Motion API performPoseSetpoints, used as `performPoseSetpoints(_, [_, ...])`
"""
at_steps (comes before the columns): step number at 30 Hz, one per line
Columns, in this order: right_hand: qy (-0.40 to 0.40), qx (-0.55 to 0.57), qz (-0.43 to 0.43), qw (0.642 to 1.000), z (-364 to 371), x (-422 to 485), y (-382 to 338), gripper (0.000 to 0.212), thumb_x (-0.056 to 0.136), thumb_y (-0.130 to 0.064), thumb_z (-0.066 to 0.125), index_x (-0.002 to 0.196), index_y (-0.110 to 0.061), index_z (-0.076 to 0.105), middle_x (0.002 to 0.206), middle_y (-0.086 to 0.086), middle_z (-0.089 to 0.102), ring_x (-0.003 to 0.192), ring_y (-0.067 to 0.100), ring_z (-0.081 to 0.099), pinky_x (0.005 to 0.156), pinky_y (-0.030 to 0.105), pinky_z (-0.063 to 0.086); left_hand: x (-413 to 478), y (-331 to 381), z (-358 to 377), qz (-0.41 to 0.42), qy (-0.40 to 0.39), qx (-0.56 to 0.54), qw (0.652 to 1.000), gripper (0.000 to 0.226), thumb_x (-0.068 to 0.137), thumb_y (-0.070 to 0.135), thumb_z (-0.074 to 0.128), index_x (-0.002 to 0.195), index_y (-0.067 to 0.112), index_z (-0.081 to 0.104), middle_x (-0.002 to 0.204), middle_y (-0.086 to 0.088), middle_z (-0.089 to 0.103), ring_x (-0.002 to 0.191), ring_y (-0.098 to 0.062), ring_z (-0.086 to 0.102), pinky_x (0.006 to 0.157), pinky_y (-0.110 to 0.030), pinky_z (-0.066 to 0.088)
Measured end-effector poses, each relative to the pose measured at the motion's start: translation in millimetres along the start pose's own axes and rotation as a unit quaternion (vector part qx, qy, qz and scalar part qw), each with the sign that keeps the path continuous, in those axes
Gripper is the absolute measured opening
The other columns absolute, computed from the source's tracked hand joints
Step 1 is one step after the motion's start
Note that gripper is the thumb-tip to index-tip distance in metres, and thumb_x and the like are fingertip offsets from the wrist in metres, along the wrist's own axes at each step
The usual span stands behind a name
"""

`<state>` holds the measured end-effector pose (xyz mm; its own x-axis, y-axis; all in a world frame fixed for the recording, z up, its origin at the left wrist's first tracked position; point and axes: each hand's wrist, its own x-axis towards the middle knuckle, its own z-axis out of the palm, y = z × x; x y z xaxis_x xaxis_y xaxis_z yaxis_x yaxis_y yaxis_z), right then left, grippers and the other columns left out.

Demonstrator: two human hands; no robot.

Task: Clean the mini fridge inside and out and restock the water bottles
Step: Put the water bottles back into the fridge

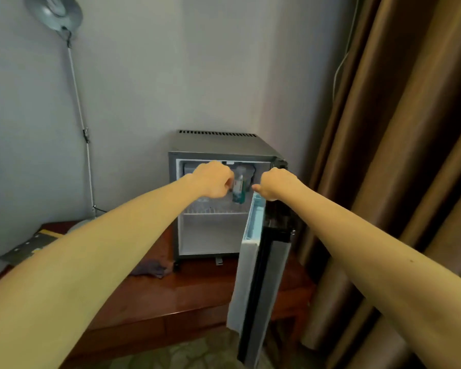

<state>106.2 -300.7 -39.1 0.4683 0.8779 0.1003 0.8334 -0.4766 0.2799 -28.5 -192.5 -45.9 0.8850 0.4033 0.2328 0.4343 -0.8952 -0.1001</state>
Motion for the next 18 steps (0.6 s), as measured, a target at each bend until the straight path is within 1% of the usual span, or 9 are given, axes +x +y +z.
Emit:
performPoseSetpoints(2, [0.005,0.024,-0.028,0.999,-8.2,9.6,-20.0,0.054,0.102,-0.042,0.028,0.104,0.002,0.061,0.116,0.019,0.059,0.106,0.035,0.057,0.081,0.037,0.045,-5.7,-14.1,-4.1,-0.022,0.000,-0.002,1.000,0.026,0.086,0.014,0.049,0.103,0.018,0.068,0.106,-0.007,0.068,0.101,-0.029,0.060,0.080,-0.041,0.053])
performPoseSetpoints(4, [0.005,0.048,-0.051,0.998,-14.2,20.2,-37.1,0.054,0.103,-0.037,0.027,0.073,-0.001,0.052,0.094,0.016,0.056,0.086,0.032,0.057,0.072,0.035,0.042,-10.7,-27.9,-7.2,-0.043,-0.008,0.001,0.999,0.027,0.086,0.013,0.048,0.104,0.018,0.068,0.107,-0.004,0.068,0.102,-0.027,0.059,0.078,-0.038,0.052])
performPoseSetpoints(5, [0.008,0.061,-0.061,0.996,-16.6,27.3,-44.6,0.051,0.104,-0.033,0.029,0.065,-0.005,0.045,0.089,0.015,0.054,0.076,0.028,0.054,0.069,0.034,0.041,-12.6,-35.3,-8.5,-0.051,-0.014,0.005,0.999,0.027,0.086,0.012,0.047,0.103,0.018,0.067,0.106,-0.004,0.068,0.100,-0.027,0.059,0.076,-0.037,0.051])
performPoseSetpoints(6, [0.012,0.073,-0.071,0.995,-18.9,34.7,-51.5,0.046,0.103,-0.028,0.033,0.064,-0.006,0.043,0.088,0.014,0.054,0.069,0.025,0.050,0.066,0.034,0.040,-14.2,-43.1,-9.9,-0.058,-0.020,0.011,0.998,0.026,0.086,0.011,0.047,0.102,0.017,0.067,0.105,-0.004,0.068,0.099,-0.027,0.059,0.073,-0.036,0.050])
performPoseSetpoints(7, [0.018,0.084,-0.077,0.993,-20.4,42.8,-58.4,0.039,0.101,-0.023,0.037,0.069,-0.004,0.047,0.089,0.014,0.054,0.068,0.025,0.050,0.064,0.034,0.040,-15.2,-51.4,-11.3,-0.065,-0.021,0.015,0.998,0.026,0.087,0.011,0.046,0.101,0.017,0.067,0.105,-0.005,0.067,0.098,-0.028,0.058,0.072,-0.036,0.049])
performPoseSetpoints(10, [0.020,0.092,-0.104,0.990,-21.6,66.5,-79.9,0.019,0.095,-0.016,0.044,0.092,-0.002,0.058,0.092,0.014,0.056,0.080,0.030,0.056,0.063,0.032,0.042,-13.9,-76.2,-17.8,-0.093,-0.013,0.013,0.996,0.026,0.088,0.012,0.045,0.103,0.014,0.066,0.106,-0.007,0.067,0.099,-0.029,0.058,0.074,-0.037,0.051])
performPoseSetpoints(13, [0.036,0.057,-0.147,0.987,-14.2,92.1,-99.9,0.019,0.089,-0.010,0.048,0.102,-0.005,0.062,0.102,0.014,0.064,0.081,0.029,0.056,0.061,0.031,0.041,-5.7,-96.4,-20.2,-0.115,-0.022,0.019,0.993,0.026,0.087,0.010,0.045,0.105,0.014,0.064,0.107,-0.007,0.066,0.097,-0.029,0.059,0.072,-0.035,0.049])
performPoseSetpoints(16, [0.078,0.026,-0.182,0.980,-4.6,123.7,-113.8,0.025,0.087,-0.006,0.050,0.111,-0.007,0.058,0.109,0.012,0.063,0.102,0.030,0.056,0.066,0.033,0.042,8.1,-110.7,-6.9,-0.136,-0.052,0.034,0.989,0.022,0.088,0.011,0.046,0.102,0.013,0.062,0.107,-0.010,0.063,0.096,-0.031,0.058,0.069,-0.034,0.046])
performPoseSetpoints(18, [0.088,0.023,-0.191,0.977,-2.9,142.8,-119.6,0.025,0.088,-0.007,0.050,0.112,-0.007,0.056,0.111,0.012,0.062,0.106,0.029,0.055,0.068,0.034,0.042,20.1,-119.9,8.4,-0.140,-0.064,0.029,0.988,0.019,0.088,0.012,0.048,0.104,0.009,0.058,0.110,-0.013,0.058,0.098,-0.032,0.056,0.075,-0.040,0.050])
